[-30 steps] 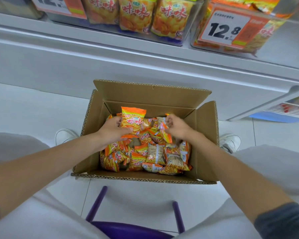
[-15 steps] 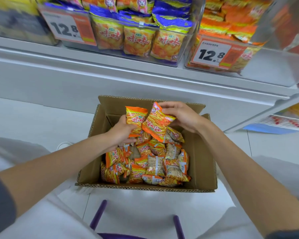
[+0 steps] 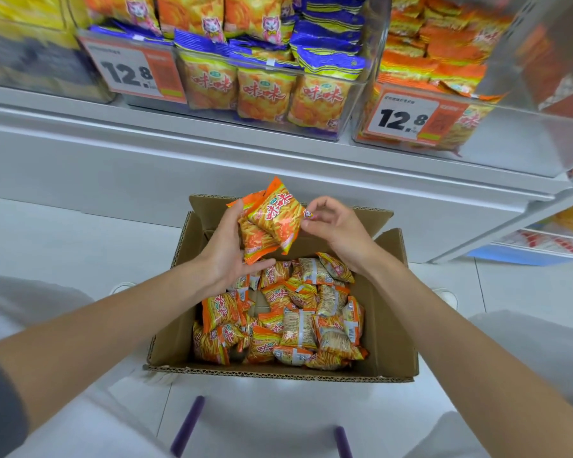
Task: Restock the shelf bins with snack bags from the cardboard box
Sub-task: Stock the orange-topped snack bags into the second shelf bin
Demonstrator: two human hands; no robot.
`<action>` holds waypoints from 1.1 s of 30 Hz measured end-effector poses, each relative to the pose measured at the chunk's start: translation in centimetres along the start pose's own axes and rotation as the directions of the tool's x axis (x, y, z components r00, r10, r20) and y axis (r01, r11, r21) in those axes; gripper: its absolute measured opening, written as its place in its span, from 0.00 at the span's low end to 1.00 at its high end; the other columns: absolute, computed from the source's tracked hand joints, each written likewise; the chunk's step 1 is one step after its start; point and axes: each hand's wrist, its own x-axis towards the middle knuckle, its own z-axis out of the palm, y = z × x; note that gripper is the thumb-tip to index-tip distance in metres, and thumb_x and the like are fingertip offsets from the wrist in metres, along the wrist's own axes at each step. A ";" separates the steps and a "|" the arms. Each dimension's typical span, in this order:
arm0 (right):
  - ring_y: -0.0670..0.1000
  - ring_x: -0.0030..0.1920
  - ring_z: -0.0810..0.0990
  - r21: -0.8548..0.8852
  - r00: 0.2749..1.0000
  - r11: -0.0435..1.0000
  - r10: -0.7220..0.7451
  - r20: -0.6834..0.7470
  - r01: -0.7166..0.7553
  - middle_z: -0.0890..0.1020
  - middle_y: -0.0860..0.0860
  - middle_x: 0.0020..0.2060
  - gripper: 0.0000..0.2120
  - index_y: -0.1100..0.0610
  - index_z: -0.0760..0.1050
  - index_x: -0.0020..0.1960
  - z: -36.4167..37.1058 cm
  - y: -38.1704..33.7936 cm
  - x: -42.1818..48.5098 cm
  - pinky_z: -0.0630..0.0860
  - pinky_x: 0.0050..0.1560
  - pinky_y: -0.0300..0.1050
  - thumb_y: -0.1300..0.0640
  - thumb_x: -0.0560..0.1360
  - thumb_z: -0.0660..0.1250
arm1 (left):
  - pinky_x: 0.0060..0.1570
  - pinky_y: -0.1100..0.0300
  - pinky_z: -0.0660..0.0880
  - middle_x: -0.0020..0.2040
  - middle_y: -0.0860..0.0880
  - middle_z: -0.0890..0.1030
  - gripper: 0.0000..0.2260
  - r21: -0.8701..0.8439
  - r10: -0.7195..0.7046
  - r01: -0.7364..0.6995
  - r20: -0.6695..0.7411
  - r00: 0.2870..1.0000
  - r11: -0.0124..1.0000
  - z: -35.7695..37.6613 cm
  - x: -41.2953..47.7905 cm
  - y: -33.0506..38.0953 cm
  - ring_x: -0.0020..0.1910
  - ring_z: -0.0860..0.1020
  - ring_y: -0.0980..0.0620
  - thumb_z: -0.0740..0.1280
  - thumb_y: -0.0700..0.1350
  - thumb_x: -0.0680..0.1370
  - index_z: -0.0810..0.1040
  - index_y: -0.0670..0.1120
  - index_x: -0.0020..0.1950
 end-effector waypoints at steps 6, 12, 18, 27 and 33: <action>0.45 0.49 0.79 -0.224 0.994 0.974 0.032 0.101 -0.009 0.80 0.50 0.48 0.13 0.56 0.72 0.49 -0.1 0.2 -0.9 0.75 0.57 0.41 0.64 0.71 0.74 | 0.52 0.50 0.81 0.64 0.49 0.76 0.31 0.235 0.071 -0.075 0.027 0.997 0.969 0.7 0.1 -0.1 0.59 0.79 0.50 0.75 0.47 0.71 0.65 0.51 0.70; 0.47 0.61 0.79 -0.113 0.970 0.987 0.133 0.202 -0.112 0.80 0.49 0.61 0.28 0.53 0.69 0.69 -1.7 -3.1 -2.7 0.75 0.62 0.42 0.58 0.71 0.73 | 0.56 0.57 0.77 0.61 0.55 0.76 0.28 0.562 0.139 -0.248 0.229 0.963 0.789 3.1 -1.2 1.8 0.58 0.78 0.55 0.72 0.48 0.75 0.63 0.55 0.71; 0.56 0.59 0.80 -0.065 0.983 0.994 0.102 0.156 -0.093 0.80 0.58 0.60 0.29 0.58 0.71 0.65 -5.6 -9.2 -5.1 0.76 0.62 0.52 0.56 0.67 0.76 | 0.45 0.76 0.70 0.58 0.59 0.73 0.25 0.678 0.189 -0.466 0.444 0.876 0.569 9.0 -3.7 6.6 0.55 0.74 0.62 0.68 0.51 0.76 0.62 0.53 0.70; 0.55 0.52 0.82 0.027 0.958 0.976 -0.209 -0.196 0.218 0.81 0.58 0.56 0.31 0.62 0.71 0.65 -15.7 -19.5 -6.4 0.79 0.57 0.52 0.59 0.63 0.73 | 0.52 0.60 0.75 0.57 0.52 0.77 0.28 0.683 0.422 -0.709 0.599 0.680 0.172 22.6 -1.7 15.8 0.54 0.77 0.53 0.64 0.61 0.75 0.68 0.48 0.71; 0.58 0.53 0.83 -0.003 0.823 0.973 -0.197 -0.533 0.230 0.83 0.58 0.52 0.17 0.58 0.75 0.53 -26.5 -20.3 -1.6 0.78 0.60 0.56 0.60 0.67 0.76 | 0.69 0.58 0.64 0.73 0.46 0.70 0.26 0.789 0.502 -0.610 0.559 0.660 -0.076 27.3 7.5 19.6 0.71 0.68 0.48 0.62 0.54 0.80 0.66 0.45 0.75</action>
